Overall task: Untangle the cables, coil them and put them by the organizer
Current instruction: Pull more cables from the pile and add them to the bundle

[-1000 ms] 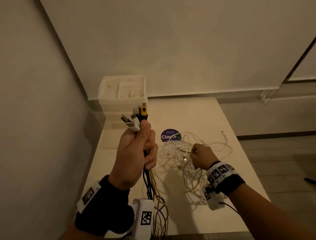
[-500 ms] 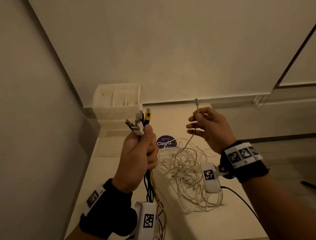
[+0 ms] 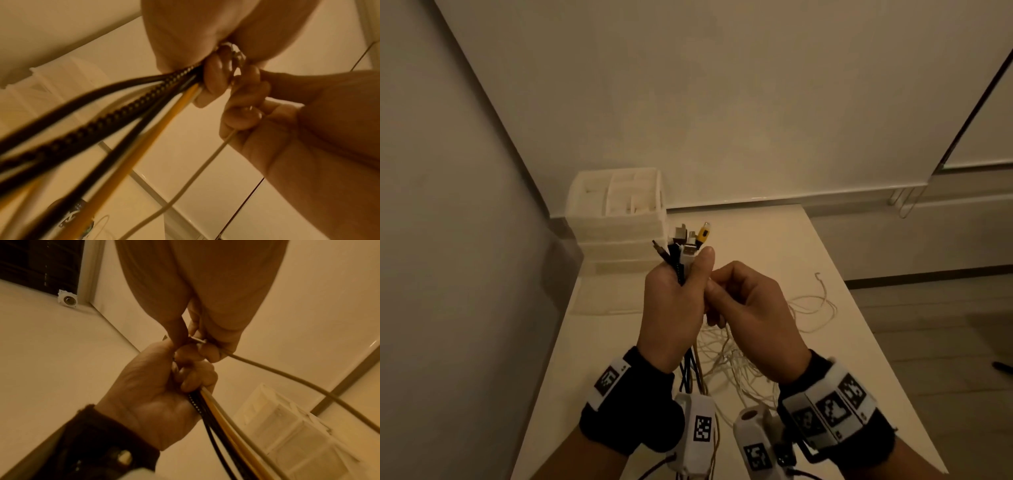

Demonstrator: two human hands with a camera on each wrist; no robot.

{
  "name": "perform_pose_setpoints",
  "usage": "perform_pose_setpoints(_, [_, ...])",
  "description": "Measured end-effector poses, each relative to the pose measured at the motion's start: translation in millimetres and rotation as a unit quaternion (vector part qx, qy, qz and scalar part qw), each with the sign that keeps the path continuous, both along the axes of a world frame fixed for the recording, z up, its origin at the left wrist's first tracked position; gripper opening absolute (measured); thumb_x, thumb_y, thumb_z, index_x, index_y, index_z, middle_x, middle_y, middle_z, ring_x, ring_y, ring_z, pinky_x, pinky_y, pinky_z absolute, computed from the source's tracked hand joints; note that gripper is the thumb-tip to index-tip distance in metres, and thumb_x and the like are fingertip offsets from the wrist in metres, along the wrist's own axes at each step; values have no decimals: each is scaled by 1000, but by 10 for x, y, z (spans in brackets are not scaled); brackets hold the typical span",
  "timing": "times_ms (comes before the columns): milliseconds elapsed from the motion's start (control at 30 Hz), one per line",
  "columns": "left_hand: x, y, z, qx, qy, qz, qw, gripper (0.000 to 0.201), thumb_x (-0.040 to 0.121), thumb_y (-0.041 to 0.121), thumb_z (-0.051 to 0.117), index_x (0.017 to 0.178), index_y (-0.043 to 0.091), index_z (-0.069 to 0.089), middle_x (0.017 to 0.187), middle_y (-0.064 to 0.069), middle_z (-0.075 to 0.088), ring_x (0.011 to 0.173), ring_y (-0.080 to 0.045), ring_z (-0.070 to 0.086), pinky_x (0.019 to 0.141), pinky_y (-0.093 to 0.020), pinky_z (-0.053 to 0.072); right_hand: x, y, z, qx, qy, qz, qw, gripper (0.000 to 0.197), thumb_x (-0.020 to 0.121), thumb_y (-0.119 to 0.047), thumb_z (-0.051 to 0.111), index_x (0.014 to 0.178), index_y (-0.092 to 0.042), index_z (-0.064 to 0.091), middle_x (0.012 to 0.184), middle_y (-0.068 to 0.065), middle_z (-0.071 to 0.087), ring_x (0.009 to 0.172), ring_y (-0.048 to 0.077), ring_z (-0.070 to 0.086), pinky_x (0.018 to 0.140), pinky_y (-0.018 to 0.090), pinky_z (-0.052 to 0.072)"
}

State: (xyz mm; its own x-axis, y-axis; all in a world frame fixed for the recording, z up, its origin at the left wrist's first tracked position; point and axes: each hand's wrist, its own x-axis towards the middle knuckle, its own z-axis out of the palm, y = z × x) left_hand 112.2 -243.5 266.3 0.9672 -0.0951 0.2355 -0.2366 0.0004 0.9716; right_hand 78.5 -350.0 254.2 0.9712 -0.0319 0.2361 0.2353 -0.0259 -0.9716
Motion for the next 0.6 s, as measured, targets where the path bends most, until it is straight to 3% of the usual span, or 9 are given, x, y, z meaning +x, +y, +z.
perform_pose_setpoints(133, [78,34,-56,5,-17,57,998,47,100,36,45,61,10,48,47,1,40,40,-14,38,43,-27,33,-25,21,-215,-7,1,12,1000,10,96,-9,53,94,-1,57,68,6,65,56,18,57,56,27,48])
perform_pose_setpoints(233, [133,105,42,-63,-20,51,997,46,100,38,41,64,10,45,53,-4,38,41,-12,31,41,-24,28,-7,10,-654,-83,18,27,996,19,100,-16,47,85,-11,58,64,-1,60,56,10,53,57,23,46])
perform_pose_setpoints(367, [170,270,204,-91,-100,87,987,42,100,34,37,62,19,42,49,8,38,48,-14,40,55,-33,46,23,-108,-1332,-197,37,29,979,25,102,-26,41,82,-26,58,62,-10,53,59,6,52,60,24,43])
perform_pose_setpoints(433, [123,332,267,-127,-104,64,984,42,100,32,35,60,21,42,51,7,34,47,-15,41,51,-34,49,89,-194,-1486,-226,43,17,973,25,101,-27,42,81,-27,56,63,-10,51,61,8,52,62,27,44])
perform_pose_setpoints(500, [76,408,358,-166,-88,43,981,44,100,35,36,58,23,40,50,8,30,40,-12,31,39,-24,33,209,-281,-1525,-249,52,11,967,24,101,-23,44,81,-25,57,63,-10,51,64,13,53,64,29,45])
perform_pose_setpoints(600, [67,558,514,-193,-123,42,973,44,101,34,35,60,20,35,50,7,26,37,-8,19,41,-18,18,336,-383,-1558,-276,85,40,957,26,100,-22,45,80,-22,61,61,-10,52,60,11,52,62,28,45])
